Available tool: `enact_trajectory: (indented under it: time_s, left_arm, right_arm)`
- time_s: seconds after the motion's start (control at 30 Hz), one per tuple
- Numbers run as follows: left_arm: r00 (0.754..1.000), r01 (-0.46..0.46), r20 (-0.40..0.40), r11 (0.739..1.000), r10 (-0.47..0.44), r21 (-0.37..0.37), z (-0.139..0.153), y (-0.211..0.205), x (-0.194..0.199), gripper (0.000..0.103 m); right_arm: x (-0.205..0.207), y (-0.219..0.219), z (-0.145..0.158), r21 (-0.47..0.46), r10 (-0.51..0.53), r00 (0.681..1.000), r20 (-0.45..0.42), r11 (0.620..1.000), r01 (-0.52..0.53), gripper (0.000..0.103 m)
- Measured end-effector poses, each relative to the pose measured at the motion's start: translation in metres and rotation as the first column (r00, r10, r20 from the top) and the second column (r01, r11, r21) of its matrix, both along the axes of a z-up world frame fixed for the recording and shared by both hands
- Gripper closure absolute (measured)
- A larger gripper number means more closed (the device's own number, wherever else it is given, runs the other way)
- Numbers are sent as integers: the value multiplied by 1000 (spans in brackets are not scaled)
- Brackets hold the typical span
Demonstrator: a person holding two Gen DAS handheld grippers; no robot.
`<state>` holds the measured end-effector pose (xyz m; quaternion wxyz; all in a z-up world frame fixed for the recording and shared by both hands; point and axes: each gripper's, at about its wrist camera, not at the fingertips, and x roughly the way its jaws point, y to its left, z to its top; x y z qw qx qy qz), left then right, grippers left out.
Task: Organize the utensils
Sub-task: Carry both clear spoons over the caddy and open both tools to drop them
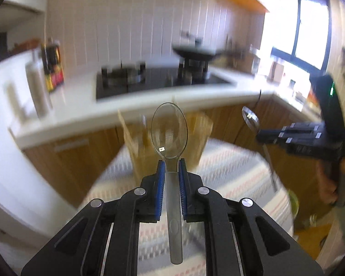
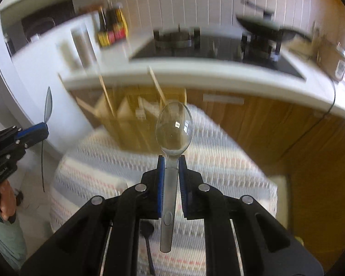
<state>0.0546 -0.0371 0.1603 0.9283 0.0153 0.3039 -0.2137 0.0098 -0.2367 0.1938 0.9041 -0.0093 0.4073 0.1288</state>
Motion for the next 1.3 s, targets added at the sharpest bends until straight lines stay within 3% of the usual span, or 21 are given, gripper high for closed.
enact_trajectory:
  time_s: [0.17,0.4,0.63,0.77,0.9,1.13,1.3]
  left_arm:
    - [990,-25,138,995,39,-100,44,-4,9,93]
    - [971,-43,224,981,85,-188,59,-11,40,93]
    - [941,-49,315,973,121,-227,40,-16,66,93]
    - [916,-57,369,961,158,-270,25,-13,74,93]
    - [889,-86,408,951,208,-296,10,-10,81,93]
    - [857,-127,450,948,253,-292,-15,-12,89,93]
    - [861,-128,445,950,248,-283,-30,-13,99,93]
  right_arm:
    - [8,6,35,30,13,990,140,999,-18,93]
    - [29,14,61,61,22,962,273,997,-40,93]
    - [54,20,68,92,29,908,419,993,-74,93]
    - [64,25,60,78,22,856,516,994,-72,93]
    - [74,28,45,97,15,828,561,992,-83,93]
    - [93,30,17,109,6,820,573,991,-83,93]
    - [104,33,-1,107,21,829,560,989,-97,93]
